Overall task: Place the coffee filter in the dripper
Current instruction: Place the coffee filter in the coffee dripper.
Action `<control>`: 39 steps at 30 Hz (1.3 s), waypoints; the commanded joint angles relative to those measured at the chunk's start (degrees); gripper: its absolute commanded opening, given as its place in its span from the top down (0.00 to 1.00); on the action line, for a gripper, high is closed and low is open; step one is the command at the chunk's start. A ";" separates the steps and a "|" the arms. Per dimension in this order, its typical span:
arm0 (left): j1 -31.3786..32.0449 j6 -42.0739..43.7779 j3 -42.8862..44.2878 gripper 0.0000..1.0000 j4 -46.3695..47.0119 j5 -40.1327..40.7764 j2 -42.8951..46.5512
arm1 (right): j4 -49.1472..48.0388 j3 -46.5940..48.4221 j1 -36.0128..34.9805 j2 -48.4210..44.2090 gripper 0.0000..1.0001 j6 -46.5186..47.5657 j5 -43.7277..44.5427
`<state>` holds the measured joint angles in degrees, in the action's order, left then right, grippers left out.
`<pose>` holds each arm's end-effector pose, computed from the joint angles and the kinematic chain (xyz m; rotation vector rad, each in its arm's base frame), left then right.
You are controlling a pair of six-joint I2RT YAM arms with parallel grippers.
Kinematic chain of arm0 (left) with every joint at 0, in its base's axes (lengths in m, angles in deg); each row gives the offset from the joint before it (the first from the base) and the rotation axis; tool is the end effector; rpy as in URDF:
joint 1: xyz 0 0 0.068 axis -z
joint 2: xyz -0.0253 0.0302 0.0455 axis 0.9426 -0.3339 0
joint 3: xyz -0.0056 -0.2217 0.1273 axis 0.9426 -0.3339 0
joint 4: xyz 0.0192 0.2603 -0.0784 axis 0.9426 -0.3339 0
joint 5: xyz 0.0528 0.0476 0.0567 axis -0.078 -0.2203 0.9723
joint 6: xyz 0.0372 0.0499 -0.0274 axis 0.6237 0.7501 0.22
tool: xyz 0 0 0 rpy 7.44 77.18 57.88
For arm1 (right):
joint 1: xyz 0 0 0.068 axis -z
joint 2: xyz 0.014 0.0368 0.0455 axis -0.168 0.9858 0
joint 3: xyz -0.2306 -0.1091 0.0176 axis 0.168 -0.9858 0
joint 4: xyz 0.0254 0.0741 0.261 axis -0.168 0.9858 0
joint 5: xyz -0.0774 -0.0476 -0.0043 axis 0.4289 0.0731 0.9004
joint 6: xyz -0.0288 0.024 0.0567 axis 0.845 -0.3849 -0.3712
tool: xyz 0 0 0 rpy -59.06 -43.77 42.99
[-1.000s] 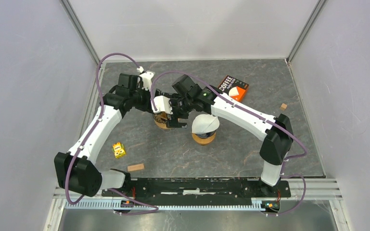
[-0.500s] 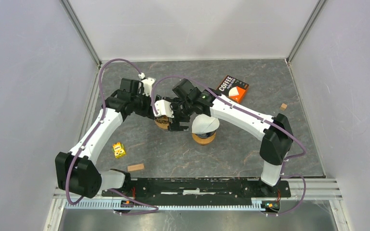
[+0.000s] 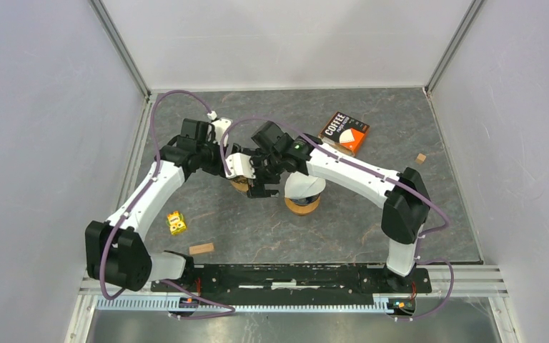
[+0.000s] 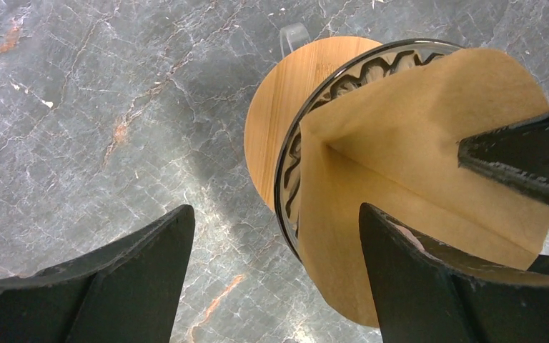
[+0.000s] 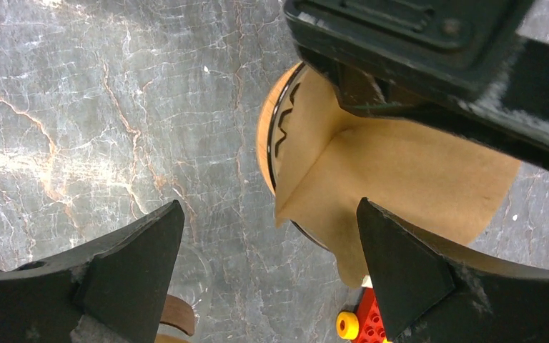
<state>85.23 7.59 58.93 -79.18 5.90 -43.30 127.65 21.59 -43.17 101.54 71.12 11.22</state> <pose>0.2859 -0.0885 0.2457 0.5172 2.3896 -0.3731 0.2415 0.3499 0.2588 -1.9505 1.5513 0.5093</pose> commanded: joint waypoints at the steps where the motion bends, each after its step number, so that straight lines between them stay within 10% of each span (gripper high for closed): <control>1: -0.24 0.32 0.93 0.09 3.40 -0.98 -1.15 | -1.16 1.69 -1.13 1.30 0.02 1.56 1.96; 39: -0.24 1.64 0.83 0.09 5.24 0.12 -4.51 | -2.32 2.35 -1.98 3.25 0.02 2.60 4.63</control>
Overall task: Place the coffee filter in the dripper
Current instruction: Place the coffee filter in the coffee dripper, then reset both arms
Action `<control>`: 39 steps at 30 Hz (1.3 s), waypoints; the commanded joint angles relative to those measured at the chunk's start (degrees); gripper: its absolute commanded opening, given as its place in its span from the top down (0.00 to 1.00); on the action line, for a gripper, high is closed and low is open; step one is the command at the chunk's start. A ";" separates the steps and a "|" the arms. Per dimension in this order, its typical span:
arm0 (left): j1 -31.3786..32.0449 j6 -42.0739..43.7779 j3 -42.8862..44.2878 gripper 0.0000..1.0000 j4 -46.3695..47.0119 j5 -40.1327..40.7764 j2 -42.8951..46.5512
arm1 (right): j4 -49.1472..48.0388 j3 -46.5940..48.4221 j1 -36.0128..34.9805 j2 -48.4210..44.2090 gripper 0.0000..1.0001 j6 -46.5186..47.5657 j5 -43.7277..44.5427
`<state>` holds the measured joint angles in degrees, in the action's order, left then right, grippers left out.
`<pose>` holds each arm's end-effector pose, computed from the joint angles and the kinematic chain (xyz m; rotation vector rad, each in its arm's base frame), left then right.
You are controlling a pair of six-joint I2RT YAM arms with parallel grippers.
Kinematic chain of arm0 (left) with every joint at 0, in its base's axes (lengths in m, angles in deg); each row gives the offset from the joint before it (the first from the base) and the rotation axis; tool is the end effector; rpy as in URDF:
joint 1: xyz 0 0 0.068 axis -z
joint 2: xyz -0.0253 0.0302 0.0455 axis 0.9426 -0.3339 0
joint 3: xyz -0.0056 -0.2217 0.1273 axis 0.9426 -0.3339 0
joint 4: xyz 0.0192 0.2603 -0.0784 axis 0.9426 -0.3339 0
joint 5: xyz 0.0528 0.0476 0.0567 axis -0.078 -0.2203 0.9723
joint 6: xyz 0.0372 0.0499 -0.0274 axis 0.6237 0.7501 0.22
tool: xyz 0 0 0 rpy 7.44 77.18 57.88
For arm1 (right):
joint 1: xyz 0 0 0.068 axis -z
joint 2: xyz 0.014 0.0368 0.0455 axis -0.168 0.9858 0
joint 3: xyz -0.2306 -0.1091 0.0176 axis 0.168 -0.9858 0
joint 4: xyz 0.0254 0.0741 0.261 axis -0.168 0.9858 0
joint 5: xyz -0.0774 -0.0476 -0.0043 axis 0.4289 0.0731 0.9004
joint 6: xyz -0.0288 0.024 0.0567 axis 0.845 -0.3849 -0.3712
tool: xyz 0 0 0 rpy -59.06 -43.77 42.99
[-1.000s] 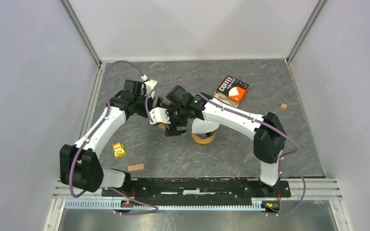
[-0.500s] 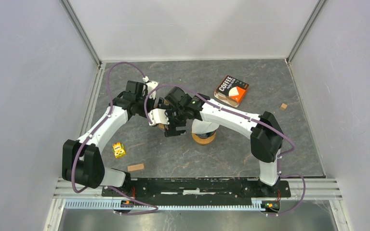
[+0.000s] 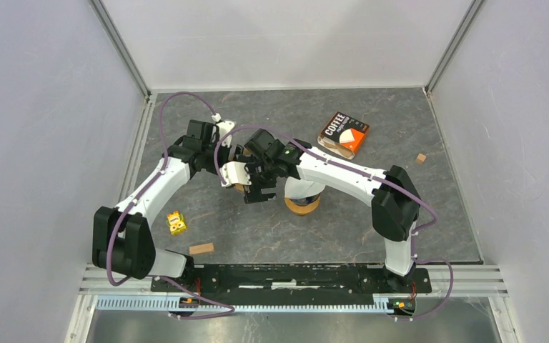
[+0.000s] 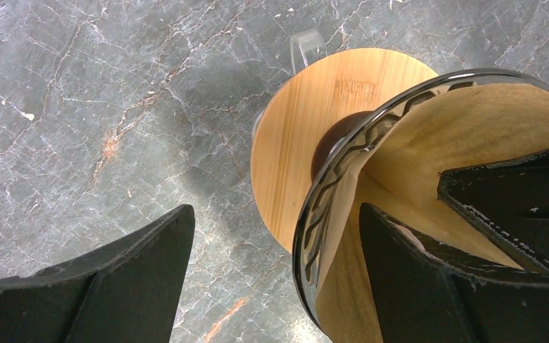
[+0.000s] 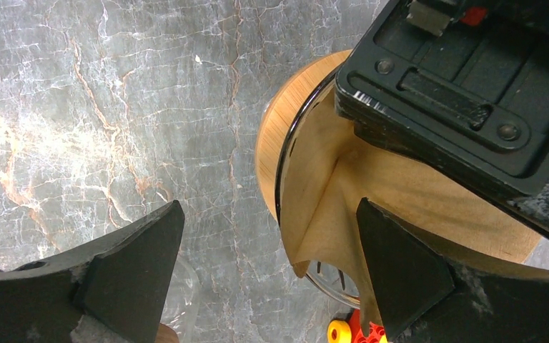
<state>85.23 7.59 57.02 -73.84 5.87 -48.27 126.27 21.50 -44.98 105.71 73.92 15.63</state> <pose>0.3008 -0.0925 0.2169 0.5186 2.4166 -0.3746 0.2409 0.3652 0.2290 -2.0305 1.5388 0.4088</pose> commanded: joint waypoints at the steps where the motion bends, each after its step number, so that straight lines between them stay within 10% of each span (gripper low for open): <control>1: -0.24 1.63 3.19 0.09 -0.40 0.01 0.71 | -0.96 2.94 -0.15 -1.27 0.02 -0.40 0.11; 39: -0.24 1.73 18.65 0.00 -7.69 -2.91 11.84 | -0.68 14.69 5.33 -15.73 0.02 -13.30 -11.98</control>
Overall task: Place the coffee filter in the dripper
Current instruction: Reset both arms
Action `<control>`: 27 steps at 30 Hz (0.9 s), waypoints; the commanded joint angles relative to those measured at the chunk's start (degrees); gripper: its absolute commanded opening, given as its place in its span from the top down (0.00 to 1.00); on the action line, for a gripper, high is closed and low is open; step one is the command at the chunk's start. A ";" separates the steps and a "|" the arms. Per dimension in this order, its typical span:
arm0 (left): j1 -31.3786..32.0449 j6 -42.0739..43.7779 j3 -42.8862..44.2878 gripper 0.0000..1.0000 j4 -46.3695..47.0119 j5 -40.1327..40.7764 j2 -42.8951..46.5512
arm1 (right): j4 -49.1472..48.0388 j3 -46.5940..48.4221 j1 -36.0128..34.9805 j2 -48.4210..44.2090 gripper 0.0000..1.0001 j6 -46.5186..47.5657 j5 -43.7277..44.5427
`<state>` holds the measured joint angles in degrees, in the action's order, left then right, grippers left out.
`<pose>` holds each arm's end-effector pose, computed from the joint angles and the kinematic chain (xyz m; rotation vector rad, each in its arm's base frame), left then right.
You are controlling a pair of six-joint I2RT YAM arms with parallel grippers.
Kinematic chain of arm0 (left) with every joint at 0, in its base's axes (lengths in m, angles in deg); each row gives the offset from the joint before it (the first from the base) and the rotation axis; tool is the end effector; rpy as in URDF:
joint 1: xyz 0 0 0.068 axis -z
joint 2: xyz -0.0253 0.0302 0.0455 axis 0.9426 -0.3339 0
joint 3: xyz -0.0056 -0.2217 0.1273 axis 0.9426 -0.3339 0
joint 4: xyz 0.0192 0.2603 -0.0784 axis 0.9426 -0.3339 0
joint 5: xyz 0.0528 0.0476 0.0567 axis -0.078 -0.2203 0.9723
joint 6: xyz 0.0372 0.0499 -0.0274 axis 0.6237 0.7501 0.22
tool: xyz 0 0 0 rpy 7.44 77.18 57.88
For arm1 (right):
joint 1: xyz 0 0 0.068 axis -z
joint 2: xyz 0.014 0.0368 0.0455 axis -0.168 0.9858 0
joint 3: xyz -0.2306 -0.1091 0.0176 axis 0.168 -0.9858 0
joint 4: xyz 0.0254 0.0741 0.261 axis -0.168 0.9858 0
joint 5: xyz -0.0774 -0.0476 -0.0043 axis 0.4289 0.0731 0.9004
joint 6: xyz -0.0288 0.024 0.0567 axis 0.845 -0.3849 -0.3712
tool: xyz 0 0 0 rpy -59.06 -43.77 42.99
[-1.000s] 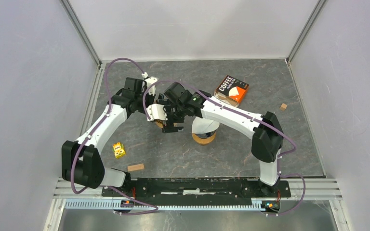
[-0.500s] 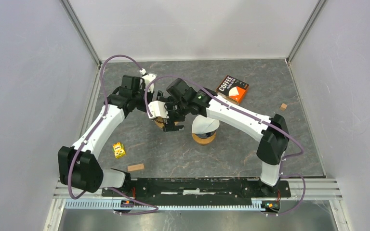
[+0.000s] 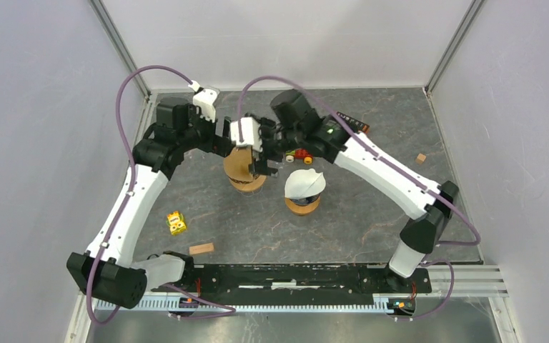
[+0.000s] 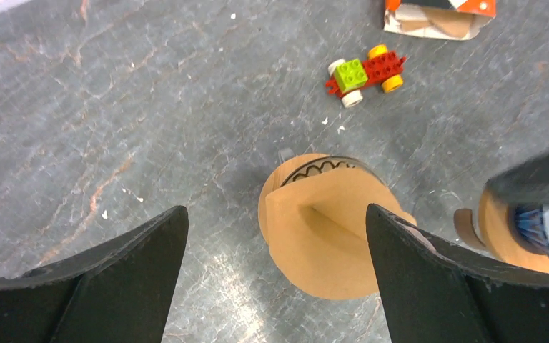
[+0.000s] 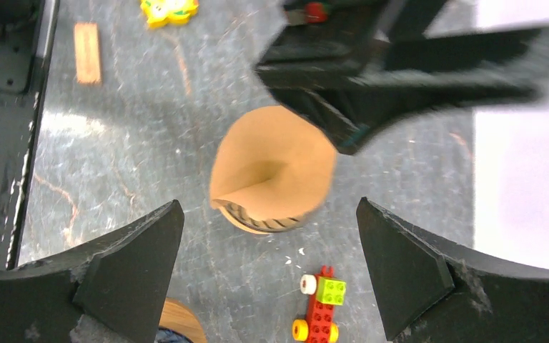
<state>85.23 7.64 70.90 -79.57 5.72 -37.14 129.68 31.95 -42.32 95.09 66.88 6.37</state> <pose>0.2762 -0.0862 0.3491 0.5020 2.0775 -0.3638 0.2316 0.3339 0.3641 -1.7570 1.3882 0.6111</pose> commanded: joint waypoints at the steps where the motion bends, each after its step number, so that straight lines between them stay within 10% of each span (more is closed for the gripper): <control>1: -0.24 1.56 5.49 0.00 -2.28 -3.39 0.41 | -4.79 4.17 3.36 -5.88 0.02 -7.20 -2.61; 27: -0.59 -7.46 0.27 0.00 13.64 -1.74 6.61 | -25.41 -34.34 34.55 -39.89 0.02 -18.44 0.68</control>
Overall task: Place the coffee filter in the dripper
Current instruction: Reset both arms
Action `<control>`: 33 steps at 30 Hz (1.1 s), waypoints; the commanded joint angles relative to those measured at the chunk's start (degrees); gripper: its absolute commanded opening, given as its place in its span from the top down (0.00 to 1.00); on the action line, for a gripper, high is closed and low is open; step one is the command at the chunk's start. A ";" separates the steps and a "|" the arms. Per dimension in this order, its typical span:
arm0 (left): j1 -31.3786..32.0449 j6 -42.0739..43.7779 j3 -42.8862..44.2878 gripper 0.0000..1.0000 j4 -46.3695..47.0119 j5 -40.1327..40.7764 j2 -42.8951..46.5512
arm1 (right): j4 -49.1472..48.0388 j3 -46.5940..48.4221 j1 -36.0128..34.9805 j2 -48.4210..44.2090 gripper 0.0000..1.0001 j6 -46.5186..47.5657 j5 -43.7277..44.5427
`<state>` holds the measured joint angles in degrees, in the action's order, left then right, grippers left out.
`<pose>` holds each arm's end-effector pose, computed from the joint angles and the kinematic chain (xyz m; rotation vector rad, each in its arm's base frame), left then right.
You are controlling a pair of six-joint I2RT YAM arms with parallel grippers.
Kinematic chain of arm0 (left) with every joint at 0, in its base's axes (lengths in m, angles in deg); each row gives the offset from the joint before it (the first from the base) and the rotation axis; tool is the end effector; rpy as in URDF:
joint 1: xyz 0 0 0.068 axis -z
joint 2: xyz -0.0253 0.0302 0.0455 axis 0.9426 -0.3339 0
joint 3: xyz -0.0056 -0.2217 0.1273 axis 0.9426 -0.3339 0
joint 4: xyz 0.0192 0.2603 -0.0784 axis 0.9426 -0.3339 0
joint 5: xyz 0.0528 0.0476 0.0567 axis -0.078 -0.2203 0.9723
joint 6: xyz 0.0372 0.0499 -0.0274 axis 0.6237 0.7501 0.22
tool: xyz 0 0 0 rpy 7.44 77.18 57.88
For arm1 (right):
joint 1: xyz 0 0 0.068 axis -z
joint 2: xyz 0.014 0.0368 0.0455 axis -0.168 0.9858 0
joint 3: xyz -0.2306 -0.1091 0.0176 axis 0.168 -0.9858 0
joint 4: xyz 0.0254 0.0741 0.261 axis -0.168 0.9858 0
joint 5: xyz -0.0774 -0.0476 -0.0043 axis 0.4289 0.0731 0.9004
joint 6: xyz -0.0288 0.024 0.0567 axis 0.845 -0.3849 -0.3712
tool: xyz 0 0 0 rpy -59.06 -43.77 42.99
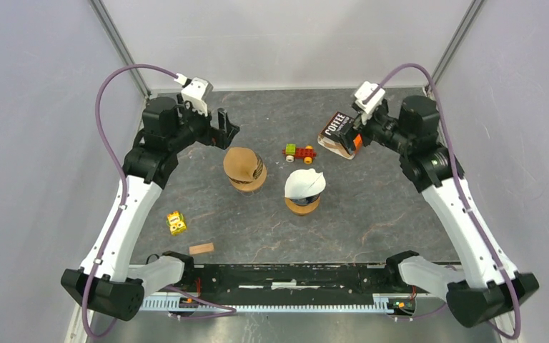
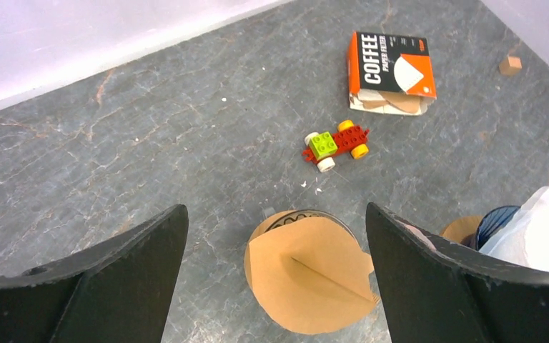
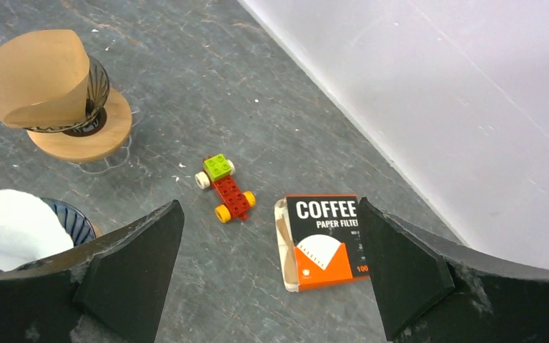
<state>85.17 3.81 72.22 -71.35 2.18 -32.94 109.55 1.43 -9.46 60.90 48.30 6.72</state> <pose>0.2632 -0.0858 0.3936 0.4640 1.8471 -0.4537 0.2564 0.1131 0.4055 -0.8949 1.5860 0.3755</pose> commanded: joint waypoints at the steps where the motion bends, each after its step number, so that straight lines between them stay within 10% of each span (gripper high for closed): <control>1: -0.61 -3.67 -1.46 0.00 5.42 1.64 2.84 | -5.10 -4.75 1.94 -6.62 0.02 0.94 -0.08; 33: -3.22 -1.40 -7.16 0.00 6.48 8.39 13.63 | -7.81 -8.13 8.92 -12.04 0.02 0.29 -1.53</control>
<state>82.28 2.33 64.43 -65.32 13.04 -20.84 104.48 -8.34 -1.05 48.86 49.83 7.26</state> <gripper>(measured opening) 0.993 0.981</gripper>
